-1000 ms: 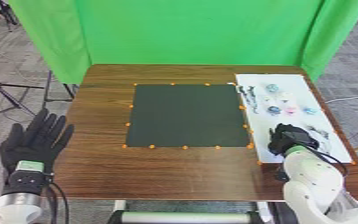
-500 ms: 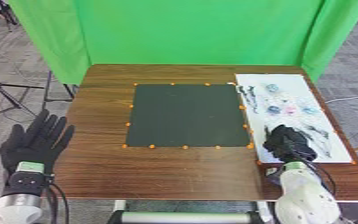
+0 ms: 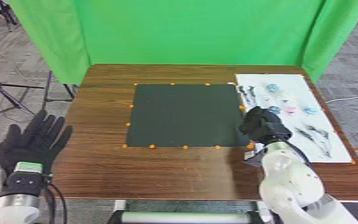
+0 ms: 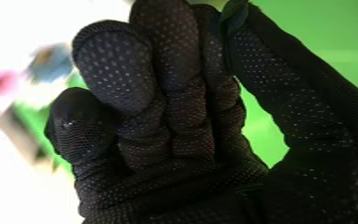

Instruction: Arrange flowers

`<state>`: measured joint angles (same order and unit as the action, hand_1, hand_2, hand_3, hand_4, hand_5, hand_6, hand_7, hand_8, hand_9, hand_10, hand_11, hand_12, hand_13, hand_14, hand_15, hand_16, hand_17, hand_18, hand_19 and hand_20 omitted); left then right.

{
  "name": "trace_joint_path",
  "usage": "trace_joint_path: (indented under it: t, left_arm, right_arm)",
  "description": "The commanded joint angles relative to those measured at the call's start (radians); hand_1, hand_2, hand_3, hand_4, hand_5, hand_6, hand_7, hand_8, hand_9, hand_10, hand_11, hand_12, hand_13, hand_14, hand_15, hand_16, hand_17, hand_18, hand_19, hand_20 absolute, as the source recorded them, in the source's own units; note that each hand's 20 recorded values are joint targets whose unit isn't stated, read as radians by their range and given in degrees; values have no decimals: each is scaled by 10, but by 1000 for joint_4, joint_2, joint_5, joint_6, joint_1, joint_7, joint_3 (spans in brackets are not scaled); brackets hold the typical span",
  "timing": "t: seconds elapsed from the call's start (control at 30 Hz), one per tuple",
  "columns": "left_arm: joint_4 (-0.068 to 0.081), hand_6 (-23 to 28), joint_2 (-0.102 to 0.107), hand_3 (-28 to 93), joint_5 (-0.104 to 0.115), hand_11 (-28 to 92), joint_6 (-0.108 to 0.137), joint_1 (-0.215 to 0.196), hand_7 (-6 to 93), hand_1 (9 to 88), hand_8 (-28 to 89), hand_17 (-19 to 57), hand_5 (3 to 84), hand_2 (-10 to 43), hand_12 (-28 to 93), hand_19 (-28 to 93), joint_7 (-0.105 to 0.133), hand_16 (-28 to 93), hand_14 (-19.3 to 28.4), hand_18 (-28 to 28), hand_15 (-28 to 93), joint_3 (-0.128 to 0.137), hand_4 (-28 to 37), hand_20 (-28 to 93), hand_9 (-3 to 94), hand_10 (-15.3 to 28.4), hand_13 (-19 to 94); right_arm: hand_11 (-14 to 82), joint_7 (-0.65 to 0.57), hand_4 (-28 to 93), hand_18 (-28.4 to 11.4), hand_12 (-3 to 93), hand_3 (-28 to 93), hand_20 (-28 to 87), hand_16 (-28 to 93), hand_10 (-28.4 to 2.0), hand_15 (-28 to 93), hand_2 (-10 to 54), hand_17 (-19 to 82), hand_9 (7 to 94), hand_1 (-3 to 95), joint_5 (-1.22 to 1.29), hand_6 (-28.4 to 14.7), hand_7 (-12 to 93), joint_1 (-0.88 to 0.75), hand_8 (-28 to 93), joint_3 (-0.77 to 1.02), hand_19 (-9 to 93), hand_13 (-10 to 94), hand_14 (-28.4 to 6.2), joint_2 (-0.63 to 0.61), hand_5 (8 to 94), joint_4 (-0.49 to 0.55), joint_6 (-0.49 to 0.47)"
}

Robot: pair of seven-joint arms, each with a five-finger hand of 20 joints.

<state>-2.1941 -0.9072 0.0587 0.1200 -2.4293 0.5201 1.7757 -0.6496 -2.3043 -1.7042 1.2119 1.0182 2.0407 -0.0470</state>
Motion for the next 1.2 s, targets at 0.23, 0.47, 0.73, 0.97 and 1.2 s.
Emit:
trace_joint_path:
  t: [0.23,0.47,0.73,0.97,1.2]
  left_arm:
    - [-23,70,22,743,15,232,51,-47,185,267,-100,-16,432,146,132,395,51,-72,157,143,422,15,-283,92,413,146,304]
    - [2,69,45,742,12,231,53,19,181,268,-102,-17,434,147,128,397,7,-73,157,143,427,-27,-283,95,417,146,307]
    - [7,70,48,741,-71,231,111,52,178,267,-101,-17,438,148,126,398,-77,-74,157,143,429,-27,-283,98,421,144,309]
    - [16,71,60,770,-76,234,121,81,181,278,-100,-17,443,168,126,399,-95,-76,157,144,431,-51,-258,99,423,146,312]
    - [32,70,64,829,-131,236,147,132,198,294,-102,-16,457,177,125,399,-162,-76,157,145,435,-80,-169,97,426,144,315]
  right_arm:
    - [189,4,-3,-218,537,802,420,457,-73,451,-95,518,920,433,56,-30,587,403,190,-298,932,847,-70,211,679,-89,-268]
    - [190,-33,-4,-221,536,803,417,454,-74,457,-95,515,919,434,-30,-33,579,436,194,-403,932,843,-73,312,681,-206,-314]
    - [196,-74,11,-228,535,805,421,450,-73,463,-95,521,922,428,18,-35,575,427,197,-457,932,847,-74,392,688,-280,-372]
    - [206,-90,3,-231,545,808,425,447,-80,485,-95,509,913,426,-3,-39,585,430,205,-479,932,832,-86,441,673,-340,-364]
    - [219,-126,5,-233,544,817,427,441,-79,496,-95,515,910,416,-46,-41,589,436,203,-500,932,831,-85,456,671,-358,-324]
